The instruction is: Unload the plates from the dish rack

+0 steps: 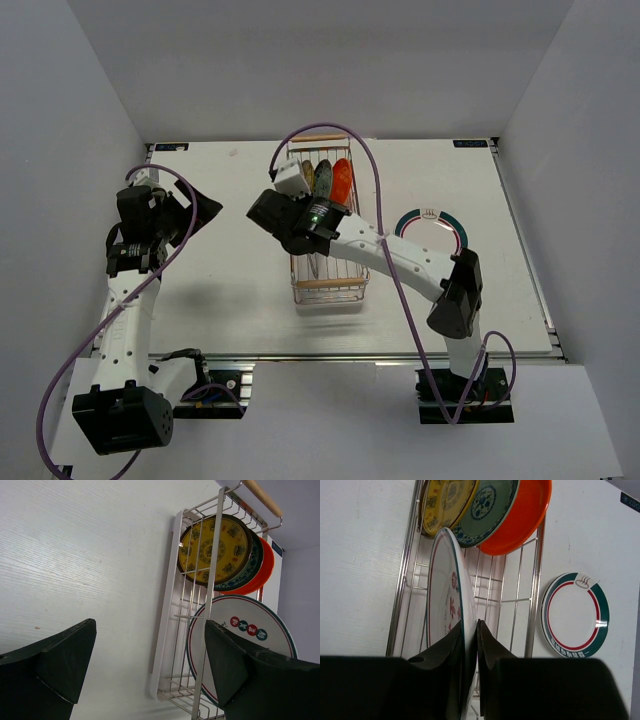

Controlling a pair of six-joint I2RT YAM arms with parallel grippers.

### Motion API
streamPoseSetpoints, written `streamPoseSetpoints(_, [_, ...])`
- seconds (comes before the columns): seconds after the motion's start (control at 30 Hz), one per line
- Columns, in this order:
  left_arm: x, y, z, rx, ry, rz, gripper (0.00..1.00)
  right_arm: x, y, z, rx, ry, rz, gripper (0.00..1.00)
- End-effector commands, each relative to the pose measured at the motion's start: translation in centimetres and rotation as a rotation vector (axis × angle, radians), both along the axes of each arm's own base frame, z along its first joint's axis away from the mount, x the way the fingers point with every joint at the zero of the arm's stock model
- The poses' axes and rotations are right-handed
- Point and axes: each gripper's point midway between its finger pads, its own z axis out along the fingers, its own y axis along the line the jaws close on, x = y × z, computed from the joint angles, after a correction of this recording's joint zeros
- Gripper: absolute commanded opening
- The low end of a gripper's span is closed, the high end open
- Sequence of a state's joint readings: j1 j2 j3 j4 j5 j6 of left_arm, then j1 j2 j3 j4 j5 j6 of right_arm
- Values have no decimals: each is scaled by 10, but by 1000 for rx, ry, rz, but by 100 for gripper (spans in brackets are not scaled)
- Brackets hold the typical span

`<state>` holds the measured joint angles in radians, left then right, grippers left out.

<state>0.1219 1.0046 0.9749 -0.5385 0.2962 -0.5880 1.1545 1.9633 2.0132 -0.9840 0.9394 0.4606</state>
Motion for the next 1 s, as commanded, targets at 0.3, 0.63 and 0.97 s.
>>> streamPoseSetpoints(0.3, [0, 1, 5, 8, -23, 8, 98, 1, -19, 121, 279, -228, -9, 5])
streamPoseSetpoints(0.63, [-1, 4, 7, 21, -17, 25, 98, 40, -132, 156, 340, -361, -228, 0])
streamPoseSetpoints(0.97, [1, 1, 7, 14, -22, 4, 98, 63, -288, 116, 530, -345, -467, 0])
